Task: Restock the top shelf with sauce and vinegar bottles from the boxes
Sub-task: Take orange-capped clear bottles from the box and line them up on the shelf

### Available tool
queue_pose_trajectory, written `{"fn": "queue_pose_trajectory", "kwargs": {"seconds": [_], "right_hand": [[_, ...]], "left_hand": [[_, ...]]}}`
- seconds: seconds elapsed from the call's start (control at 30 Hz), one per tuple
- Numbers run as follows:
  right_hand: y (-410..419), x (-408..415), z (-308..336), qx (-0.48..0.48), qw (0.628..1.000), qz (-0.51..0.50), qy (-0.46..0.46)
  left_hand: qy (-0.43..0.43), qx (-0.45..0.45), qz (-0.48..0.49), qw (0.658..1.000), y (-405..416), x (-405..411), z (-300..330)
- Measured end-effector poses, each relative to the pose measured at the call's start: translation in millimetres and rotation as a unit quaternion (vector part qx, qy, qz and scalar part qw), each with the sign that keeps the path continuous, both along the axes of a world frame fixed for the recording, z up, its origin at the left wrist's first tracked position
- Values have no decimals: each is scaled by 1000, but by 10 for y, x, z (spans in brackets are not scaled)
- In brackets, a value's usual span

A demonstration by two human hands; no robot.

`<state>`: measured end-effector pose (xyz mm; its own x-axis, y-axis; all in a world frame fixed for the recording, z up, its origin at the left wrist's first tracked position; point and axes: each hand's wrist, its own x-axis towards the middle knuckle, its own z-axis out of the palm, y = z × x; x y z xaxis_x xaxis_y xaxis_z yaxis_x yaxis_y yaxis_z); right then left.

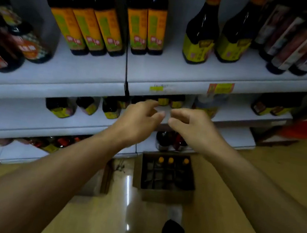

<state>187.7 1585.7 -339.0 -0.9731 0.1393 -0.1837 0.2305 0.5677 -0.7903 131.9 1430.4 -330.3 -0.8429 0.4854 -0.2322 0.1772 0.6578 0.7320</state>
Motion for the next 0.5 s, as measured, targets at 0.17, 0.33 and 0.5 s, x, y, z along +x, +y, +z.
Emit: {"fn": "queue_pose_trajectory", "kwargs": {"seconds": [0.17, 0.33, 0.5], "right_hand": [[68, -34, -790, 5, 998, 1, -65], [136, -98, -1708, 4, 991, -21, -132], [217, -179, -2690, -4, 990, -28, -140]], "left_hand": [[-78, -10, 18, 997, 77, 54, -809], [-151, -16, 45, 987, 153, 42, -1679], [-209, 0, 67, 976, 211, 5, -2481]]}}
